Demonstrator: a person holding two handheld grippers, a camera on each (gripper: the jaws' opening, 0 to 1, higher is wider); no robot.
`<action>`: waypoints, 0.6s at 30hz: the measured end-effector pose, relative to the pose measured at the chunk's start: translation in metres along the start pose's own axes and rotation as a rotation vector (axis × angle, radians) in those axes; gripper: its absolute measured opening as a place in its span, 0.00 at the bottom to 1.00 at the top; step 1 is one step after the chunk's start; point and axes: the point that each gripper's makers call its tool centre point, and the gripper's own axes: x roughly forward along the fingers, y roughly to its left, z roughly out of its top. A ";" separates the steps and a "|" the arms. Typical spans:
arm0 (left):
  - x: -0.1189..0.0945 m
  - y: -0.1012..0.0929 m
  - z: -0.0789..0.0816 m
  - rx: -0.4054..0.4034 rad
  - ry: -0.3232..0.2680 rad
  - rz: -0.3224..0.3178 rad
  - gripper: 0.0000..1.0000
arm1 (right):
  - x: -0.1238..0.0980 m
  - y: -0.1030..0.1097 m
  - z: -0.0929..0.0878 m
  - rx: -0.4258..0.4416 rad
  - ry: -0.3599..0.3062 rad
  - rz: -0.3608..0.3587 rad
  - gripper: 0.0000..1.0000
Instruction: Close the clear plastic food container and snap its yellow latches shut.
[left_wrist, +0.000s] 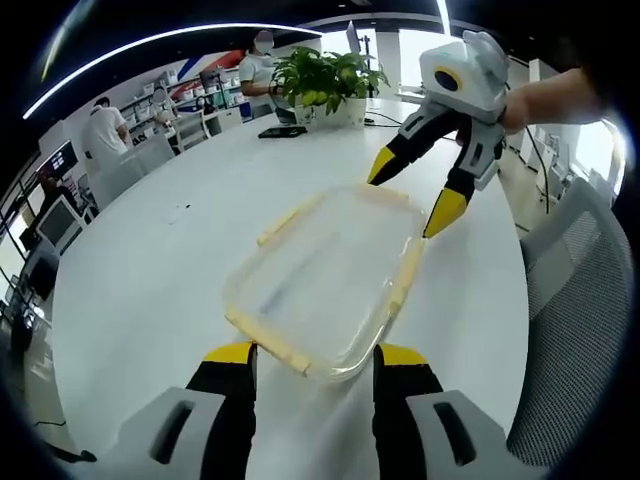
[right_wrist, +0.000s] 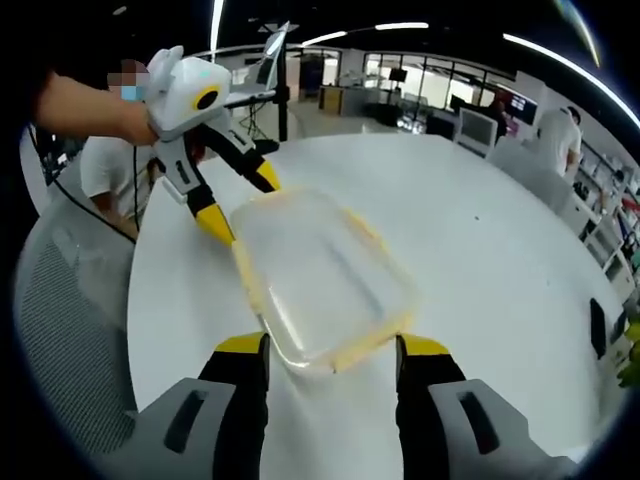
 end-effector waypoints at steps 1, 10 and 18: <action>0.001 0.002 0.001 -0.001 0.000 0.001 0.40 | 0.001 -0.001 0.001 0.002 0.000 0.000 0.48; 0.008 0.015 0.006 -0.011 0.004 0.005 0.40 | 0.008 -0.017 0.007 0.004 0.015 -0.001 0.49; 0.009 0.017 0.005 -0.026 -0.002 0.008 0.40 | 0.012 -0.018 0.008 0.015 0.016 -0.002 0.49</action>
